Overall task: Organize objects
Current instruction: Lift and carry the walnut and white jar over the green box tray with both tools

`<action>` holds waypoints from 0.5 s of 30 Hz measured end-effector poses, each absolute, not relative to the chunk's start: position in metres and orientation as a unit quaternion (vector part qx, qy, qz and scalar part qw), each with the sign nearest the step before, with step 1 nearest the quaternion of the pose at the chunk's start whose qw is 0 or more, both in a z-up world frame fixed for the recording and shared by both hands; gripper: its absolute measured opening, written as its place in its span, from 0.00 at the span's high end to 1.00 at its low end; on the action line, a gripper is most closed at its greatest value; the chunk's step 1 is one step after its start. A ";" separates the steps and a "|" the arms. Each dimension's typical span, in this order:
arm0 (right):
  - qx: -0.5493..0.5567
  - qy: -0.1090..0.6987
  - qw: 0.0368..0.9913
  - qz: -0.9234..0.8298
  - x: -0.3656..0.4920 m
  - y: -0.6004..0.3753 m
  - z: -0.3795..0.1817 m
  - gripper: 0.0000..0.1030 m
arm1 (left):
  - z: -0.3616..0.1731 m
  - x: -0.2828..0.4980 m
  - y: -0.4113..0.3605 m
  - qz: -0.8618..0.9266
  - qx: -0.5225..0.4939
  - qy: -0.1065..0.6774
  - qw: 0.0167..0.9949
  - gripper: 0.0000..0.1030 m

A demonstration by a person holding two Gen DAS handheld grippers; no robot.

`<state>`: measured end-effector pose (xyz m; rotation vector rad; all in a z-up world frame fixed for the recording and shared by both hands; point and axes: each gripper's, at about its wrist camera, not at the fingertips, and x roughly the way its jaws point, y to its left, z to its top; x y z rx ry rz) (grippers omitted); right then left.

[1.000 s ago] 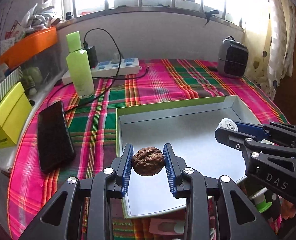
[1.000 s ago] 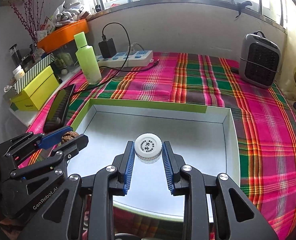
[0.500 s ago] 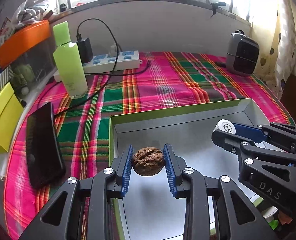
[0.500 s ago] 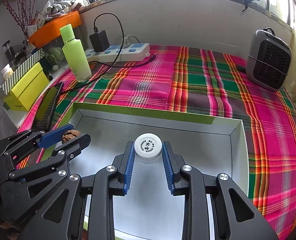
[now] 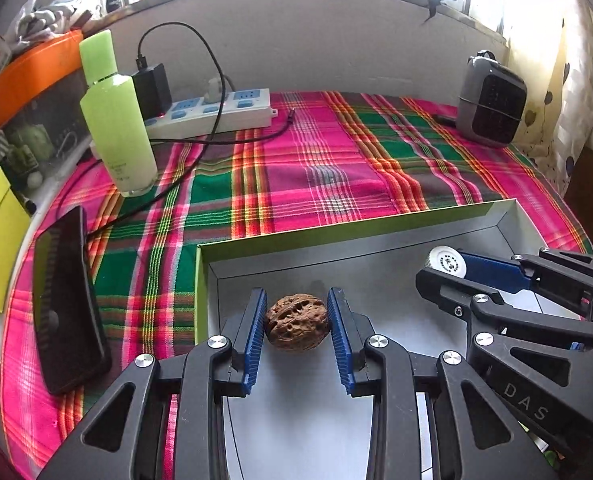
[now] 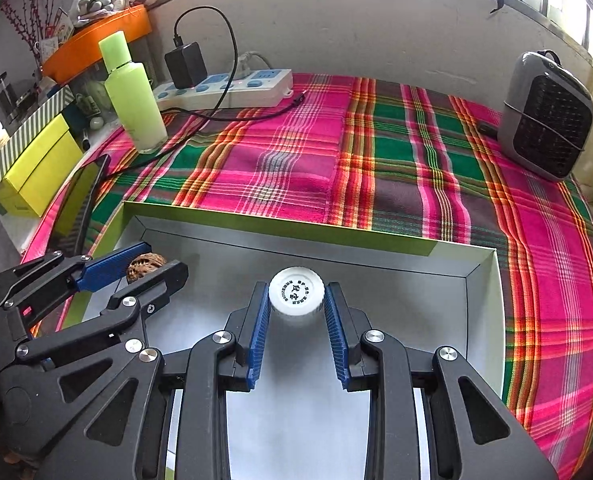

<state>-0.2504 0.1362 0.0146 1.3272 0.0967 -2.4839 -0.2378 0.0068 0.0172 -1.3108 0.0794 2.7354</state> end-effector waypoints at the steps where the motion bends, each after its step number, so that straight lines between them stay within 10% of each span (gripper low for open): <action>1: 0.466 0.034 0.162 -0.869 -0.251 0.136 0.014 0.72 | 0.016 -0.238 0.007 0.900 -0.432 0.028 0.053 0.71; 15: 0.471 0.036 0.158 -0.867 -0.253 0.136 0.013 0.71 | 0.015 -0.241 0.011 0.896 -0.440 0.046 0.047 0.71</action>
